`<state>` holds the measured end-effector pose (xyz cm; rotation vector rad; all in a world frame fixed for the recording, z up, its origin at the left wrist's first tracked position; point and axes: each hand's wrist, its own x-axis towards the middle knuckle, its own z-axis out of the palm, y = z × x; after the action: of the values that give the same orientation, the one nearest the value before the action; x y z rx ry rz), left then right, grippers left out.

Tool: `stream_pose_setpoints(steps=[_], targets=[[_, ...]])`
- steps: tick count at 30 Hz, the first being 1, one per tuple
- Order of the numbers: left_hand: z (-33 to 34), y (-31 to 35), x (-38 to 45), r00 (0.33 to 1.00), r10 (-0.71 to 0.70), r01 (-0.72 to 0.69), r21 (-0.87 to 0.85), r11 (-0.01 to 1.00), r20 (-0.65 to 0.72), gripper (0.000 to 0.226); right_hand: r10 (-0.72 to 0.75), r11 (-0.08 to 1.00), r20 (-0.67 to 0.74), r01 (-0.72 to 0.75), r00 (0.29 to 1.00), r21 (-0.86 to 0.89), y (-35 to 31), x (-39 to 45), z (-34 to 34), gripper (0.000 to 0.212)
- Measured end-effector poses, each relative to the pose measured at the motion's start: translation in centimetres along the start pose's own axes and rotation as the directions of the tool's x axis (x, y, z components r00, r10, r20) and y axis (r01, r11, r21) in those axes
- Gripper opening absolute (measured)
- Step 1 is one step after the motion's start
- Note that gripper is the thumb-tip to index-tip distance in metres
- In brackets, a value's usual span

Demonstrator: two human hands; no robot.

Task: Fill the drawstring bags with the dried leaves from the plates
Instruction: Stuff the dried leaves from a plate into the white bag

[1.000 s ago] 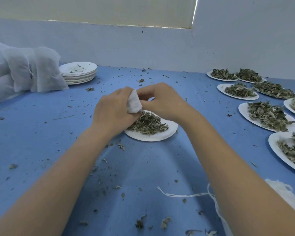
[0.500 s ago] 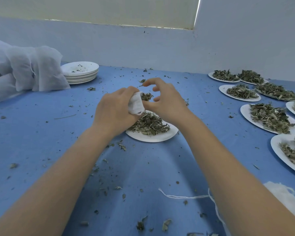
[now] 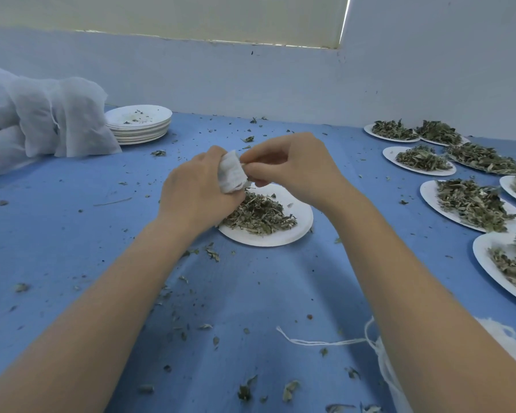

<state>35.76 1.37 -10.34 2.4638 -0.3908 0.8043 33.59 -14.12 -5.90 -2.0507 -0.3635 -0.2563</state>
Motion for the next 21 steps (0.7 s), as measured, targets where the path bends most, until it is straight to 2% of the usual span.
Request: stream_pose_setpoints(steps=[4, 8, 11, 13, 17, 21], targets=[[0.0, 0.2, -0.1, 0.989, 0.139, -0.139, -0.003, 0.99, -0.044, 0.039, -0.074, 0.959, 0.007, 0.073, 0.997, -0.274, -0.3, -0.1, 1.2, 0.012], [-0.1, 0.7, -0.6, 0.969, 0.246, -0.246, 0.0, 0.969, -0.038, 0.033, -0.02, 0.852, 0.127, 0.084, 0.992, -0.516, -0.7, 0.1, 2.4, 0.023], [-0.4, 0.6, -0.5, 0.982, 0.188, -0.188, -0.072, 0.98, 0.003, 0.045, 0.007, 0.934, 0.22, 0.073, 0.975, -0.351, -0.8, 0.0, 1.9, 0.035], [-0.7, 0.5, -0.3, 0.991, 0.132, -0.128, -0.117, 0.985, 0.021, 0.058, -0.006, 0.966, 0.235, 0.066, 0.972, -0.249, -0.7, -0.1, 1.3, 0.028], [-1.1, -0.1, 0.1, 0.993, 0.096, -0.088, -0.112, 0.99, 0.073, 0.058, -0.009, 0.983, 0.212, 0.047, 0.977, -0.175, -0.5, 0.0, -0.1, 0.032], [-1.4, -1.0, 0.3, 0.993, 0.07, -0.069, -0.005, 0.998, 0.095, 0.053, -0.016, 0.99, 0.081, 0.027, 0.997, -0.138, 0.0, 0.0, -2.1, 0.012]])
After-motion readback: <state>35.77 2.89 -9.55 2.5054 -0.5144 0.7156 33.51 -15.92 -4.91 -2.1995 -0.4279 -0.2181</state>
